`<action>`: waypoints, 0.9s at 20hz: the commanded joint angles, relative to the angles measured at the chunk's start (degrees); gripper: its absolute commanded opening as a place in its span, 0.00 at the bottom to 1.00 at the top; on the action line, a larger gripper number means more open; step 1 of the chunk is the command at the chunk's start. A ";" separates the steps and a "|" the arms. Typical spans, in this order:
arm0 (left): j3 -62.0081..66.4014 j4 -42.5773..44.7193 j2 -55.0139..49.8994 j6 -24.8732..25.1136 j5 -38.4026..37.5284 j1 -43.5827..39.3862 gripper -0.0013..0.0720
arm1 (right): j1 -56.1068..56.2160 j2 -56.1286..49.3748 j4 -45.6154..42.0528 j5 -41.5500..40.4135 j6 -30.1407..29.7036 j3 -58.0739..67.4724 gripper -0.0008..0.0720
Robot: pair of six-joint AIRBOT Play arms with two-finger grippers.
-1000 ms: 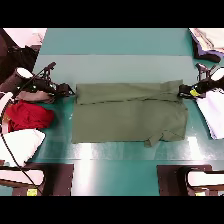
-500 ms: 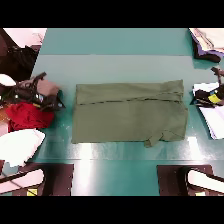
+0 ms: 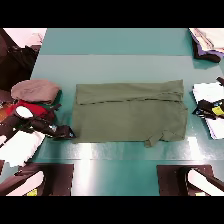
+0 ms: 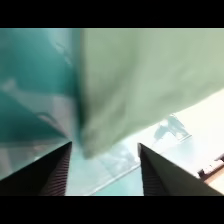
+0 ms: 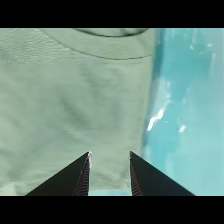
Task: Fold the shirts.
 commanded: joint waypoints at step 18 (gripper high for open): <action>13.00 -5.29 0.55 -1.01 6.03 -3.58 0.05 | -3.34 0.63 2.23 3.50 -0.35 -21.57 0.68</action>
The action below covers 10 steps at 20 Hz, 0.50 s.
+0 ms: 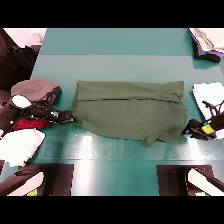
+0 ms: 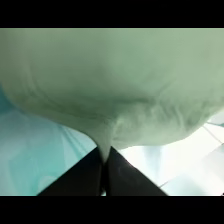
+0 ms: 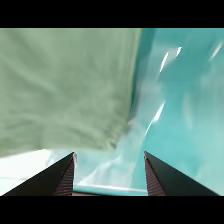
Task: Fold the shirts.
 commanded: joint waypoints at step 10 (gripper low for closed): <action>2.25 -0.35 0.04 -0.02 -0.46 0.00 0.05 | 6.34 0.02 4.50 -7.69 0.07 -7.34 0.31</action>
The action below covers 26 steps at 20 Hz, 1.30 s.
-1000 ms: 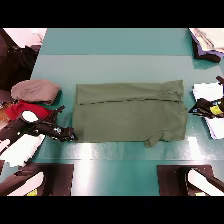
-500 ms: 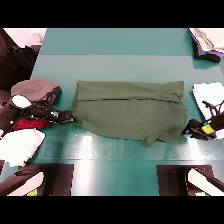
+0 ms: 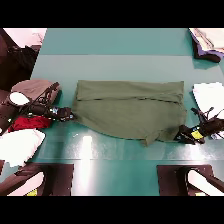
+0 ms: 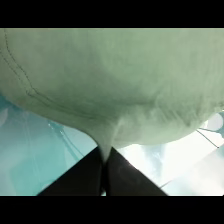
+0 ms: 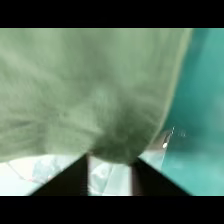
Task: Fold the shirts.
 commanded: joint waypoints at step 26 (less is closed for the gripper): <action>7.26 6.49 -0.02 -6.99 0.42 2.80 0.05 | 9.38 -4.31 -4.39 -2.43 0.00 34.32 0.03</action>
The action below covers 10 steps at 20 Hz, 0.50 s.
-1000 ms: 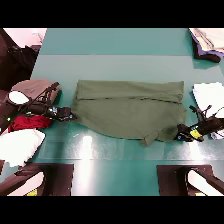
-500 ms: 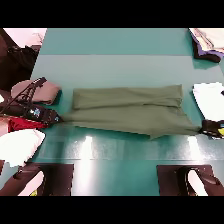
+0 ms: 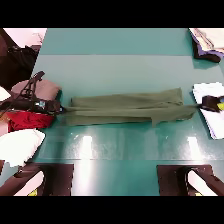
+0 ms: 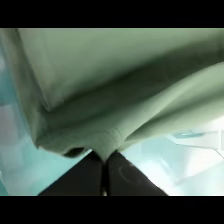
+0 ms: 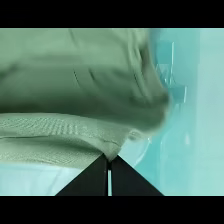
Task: Fold the shirts.
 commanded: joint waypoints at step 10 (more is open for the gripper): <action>0.09 -3.28 -12.66 -1.86 19.37 0.13 0.95 | 9.35 -32.46 1.11 -4.00 3.23 25.73 0.33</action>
